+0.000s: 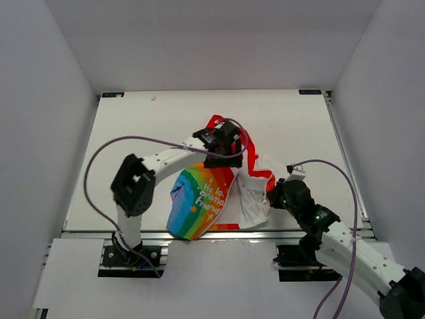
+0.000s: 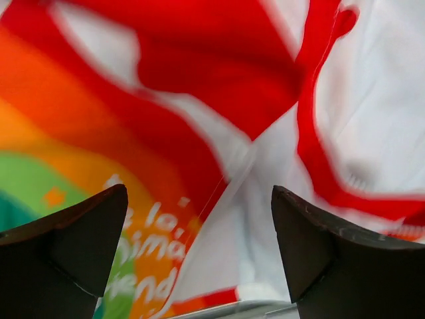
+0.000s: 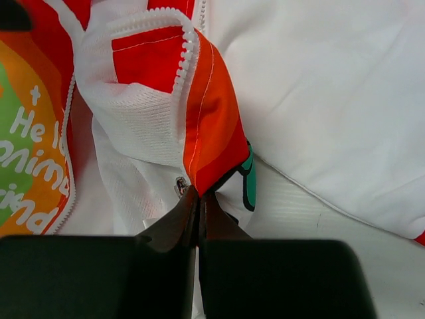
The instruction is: Zip up the jacket
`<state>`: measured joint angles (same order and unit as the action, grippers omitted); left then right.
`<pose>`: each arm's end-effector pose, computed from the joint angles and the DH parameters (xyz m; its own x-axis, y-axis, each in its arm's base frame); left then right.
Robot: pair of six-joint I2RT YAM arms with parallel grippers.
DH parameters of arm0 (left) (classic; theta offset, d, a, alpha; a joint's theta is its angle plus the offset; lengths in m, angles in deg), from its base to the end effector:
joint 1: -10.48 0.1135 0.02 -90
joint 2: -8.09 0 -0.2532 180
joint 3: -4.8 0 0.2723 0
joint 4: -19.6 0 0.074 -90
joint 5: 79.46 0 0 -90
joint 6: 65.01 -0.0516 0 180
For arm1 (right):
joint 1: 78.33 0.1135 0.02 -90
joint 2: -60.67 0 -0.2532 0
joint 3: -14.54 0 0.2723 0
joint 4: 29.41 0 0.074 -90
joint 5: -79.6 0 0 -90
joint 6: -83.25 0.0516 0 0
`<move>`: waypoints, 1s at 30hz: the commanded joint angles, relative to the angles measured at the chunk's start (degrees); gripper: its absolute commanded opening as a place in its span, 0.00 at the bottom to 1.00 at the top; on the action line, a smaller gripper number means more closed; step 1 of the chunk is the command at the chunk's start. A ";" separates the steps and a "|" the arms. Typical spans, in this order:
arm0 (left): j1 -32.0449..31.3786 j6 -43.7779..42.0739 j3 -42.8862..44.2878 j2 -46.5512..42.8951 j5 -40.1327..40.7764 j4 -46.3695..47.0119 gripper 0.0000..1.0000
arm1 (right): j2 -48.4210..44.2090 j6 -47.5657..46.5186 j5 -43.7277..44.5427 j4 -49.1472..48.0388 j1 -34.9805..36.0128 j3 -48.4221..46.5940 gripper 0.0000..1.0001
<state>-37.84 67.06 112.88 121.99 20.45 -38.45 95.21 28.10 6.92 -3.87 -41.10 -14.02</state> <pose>0.3048 -0.3290 0.2053 -0.9024 0.0209 -0.4305 0.1087 0.9776 -0.1804 0.1584 0.1011 0.1643 -0.5562 0.2625 -0.7885 -0.0703 0.9305 0.3594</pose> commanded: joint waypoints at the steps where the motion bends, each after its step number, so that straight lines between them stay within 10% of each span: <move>1: -0.02 -1.37 -12.66 -13.85 -0.24 2.94 0.98 | 0.61 -1.89 -2.38 -1.48 -0.14 0.89 0.00; 13: 4.35 -2.07 -25.83 -11.35 -2.96 14.29 0.98 | 21.69 -1.98 -3.97 -13.94 -0.14 -1.30 0.00; 30: 15.97 -9.89 2.56 8.89 -7.89 11.93 0.98 | 48.08 -15.06 -0.08 -18.01 -7.53 -30.21 0.00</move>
<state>-22.36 59.47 112.27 132.03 12.99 -21.84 145.35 18.09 7.73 -21.11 -48.18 -39.36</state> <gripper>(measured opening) 0.981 0.012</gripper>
